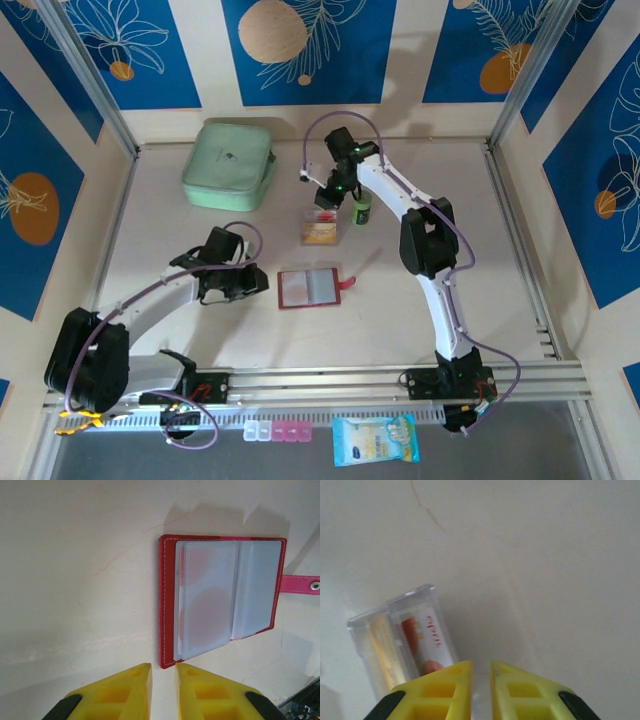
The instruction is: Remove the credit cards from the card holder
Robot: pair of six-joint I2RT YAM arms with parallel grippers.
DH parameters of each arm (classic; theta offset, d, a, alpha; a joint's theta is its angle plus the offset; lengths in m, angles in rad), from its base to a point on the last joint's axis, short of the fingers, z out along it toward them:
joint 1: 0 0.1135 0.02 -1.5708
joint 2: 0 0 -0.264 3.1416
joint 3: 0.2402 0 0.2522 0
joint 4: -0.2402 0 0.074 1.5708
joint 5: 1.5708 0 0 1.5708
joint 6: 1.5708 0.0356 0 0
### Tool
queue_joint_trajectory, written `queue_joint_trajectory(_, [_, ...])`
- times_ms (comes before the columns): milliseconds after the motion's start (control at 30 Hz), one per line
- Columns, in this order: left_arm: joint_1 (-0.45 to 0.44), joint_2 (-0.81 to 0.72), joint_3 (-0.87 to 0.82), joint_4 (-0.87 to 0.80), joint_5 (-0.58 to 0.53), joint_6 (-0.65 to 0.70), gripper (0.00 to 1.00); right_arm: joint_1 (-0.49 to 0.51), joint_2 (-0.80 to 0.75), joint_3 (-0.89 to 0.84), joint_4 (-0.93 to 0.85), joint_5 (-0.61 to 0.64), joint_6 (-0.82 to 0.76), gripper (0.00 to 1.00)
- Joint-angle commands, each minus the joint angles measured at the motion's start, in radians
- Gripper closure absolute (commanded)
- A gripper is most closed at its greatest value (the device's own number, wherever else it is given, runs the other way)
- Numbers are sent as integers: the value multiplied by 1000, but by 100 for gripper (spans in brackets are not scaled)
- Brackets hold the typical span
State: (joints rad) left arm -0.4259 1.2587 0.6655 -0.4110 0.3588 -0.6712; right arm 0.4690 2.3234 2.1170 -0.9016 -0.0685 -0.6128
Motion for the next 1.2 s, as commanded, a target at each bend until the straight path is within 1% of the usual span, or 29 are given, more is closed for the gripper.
queue_joint_trajectory(0, [13, 18, -14, 53, 44, 4, 80, 29, -128, -84, 60, 12, 170, 83])
queue_joint_trajectory(100, [12, 46, -25, 104, 82, -10, 80, 57, -211, -193, 110, 16, 298, 84])
queue_joint_trajectory(233, [7, 95, -39, 179, 135, -34, 81, 114, -323, -350, 192, 64, 474, 84])
queue_joint_trajectory(333, [-6, 126, -38, 204, 143, -43, 83, 155, -398, -460, 240, 92, 616, 85])
queue_joint_trajectory(433, [-25, 150, -45, 244, 153, -62, 85, 188, -466, -577, 295, 94, 752, 85])
queue_joint_trajectory(500, [-40, 164, -46, 259, 147, -70, 86, 212, -504, -657, 338, 87, 814, 85])
queue_joint_trajectory(600, [-55, 188, -42, 255, 130, -68, 88, 249, -551, -754, 389, 95, 909, 89])
queue_joint_trajectory(700, [-60, 205, -34, 239, 102, -62, 91, 268, -574, -810, 395, 111, 1043, 94])
queue_joint_trajectory(800, [-66, 209, -21, 221, 67, -48, 92, 296, -596, -859, 400, 133, 1120, 98])
queue_joint_trajectory(933, [-66, 236, -24, 255, 76, -56, 93, 322, -624, -921, 422, 130, 1211, 100])
queue_joint_trajectory(1167, [-70, 277, -17, 273, 79, -60, 93, 330, -620, -1003, 511, 14, 1306, 100])
